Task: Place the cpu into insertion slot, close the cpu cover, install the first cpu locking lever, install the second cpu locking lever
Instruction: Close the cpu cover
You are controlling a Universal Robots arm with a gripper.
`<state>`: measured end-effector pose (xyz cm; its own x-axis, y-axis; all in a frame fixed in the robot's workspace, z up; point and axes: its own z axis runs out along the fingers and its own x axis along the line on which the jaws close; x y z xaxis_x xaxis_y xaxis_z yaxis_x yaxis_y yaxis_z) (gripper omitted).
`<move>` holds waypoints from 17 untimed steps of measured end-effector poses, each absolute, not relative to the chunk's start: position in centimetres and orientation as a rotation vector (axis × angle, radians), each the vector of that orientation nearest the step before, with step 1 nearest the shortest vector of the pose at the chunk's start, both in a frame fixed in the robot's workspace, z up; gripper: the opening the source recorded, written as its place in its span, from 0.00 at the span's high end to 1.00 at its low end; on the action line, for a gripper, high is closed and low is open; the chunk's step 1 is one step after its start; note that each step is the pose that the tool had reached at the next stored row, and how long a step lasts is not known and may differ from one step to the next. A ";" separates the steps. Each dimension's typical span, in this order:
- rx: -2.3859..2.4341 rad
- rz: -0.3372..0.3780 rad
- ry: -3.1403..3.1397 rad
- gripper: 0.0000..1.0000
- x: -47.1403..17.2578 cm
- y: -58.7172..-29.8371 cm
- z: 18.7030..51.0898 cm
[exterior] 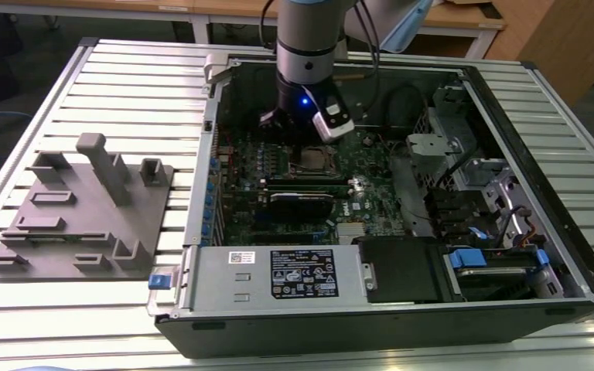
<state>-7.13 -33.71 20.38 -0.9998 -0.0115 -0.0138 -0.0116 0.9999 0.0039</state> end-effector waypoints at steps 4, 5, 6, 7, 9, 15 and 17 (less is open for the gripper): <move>-0.018 0.006 3.128 0.90 -7.1 -33.7 20.8; -0.018 0.006 3.128 0.90 -7.1 -33.7 21.0; -0.018 0.006 3.128 0.90 -7.1 -33.7 21.1; -0.018 0.006 3.128 0.90 -7.1 -33.7 21.2; -0.018 0.006 3.128 0.90 -7.1 -33.7 21.3; -0.018 0.006 3.128 0.90 -7.1 -33.7 21.3; -0.018 0.006 3.128 0.90 -7.0 -33.7 21.3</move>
